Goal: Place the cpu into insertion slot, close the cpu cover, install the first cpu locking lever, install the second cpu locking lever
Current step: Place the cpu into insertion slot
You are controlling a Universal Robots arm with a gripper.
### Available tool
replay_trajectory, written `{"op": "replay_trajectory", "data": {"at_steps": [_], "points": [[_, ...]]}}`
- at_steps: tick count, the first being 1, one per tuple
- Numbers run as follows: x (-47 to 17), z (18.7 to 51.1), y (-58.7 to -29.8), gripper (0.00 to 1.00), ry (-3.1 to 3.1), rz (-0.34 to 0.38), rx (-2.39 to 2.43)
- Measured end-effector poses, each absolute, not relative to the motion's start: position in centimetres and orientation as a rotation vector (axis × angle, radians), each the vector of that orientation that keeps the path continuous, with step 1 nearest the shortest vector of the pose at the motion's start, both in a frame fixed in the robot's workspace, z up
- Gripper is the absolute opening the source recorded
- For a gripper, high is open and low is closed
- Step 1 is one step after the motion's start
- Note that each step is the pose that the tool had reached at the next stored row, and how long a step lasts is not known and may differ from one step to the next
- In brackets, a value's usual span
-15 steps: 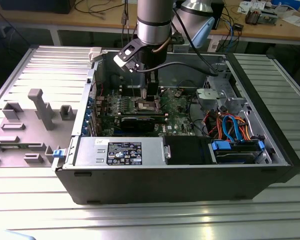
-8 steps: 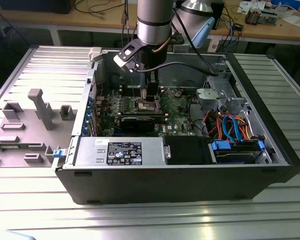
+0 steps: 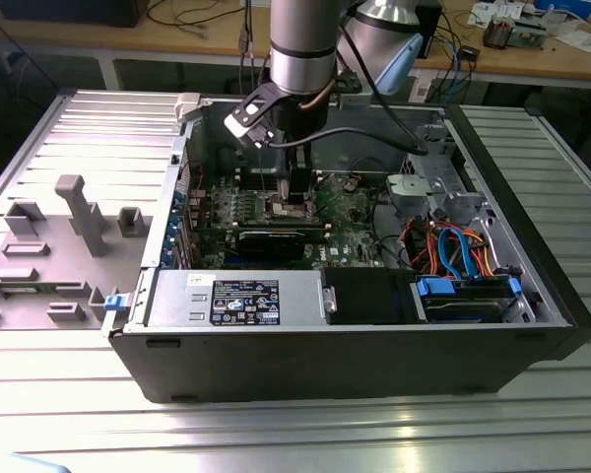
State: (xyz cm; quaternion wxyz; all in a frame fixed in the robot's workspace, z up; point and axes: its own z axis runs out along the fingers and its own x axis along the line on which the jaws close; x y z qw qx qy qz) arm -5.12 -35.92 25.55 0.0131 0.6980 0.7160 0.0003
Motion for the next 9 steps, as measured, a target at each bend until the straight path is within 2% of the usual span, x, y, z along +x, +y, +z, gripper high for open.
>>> {"op": "replay_trajectory", "data": {"at_steps": [9], "points": [[-5.27,25.05,-35.87,0.55,2.221,0.021,2.168]]}}
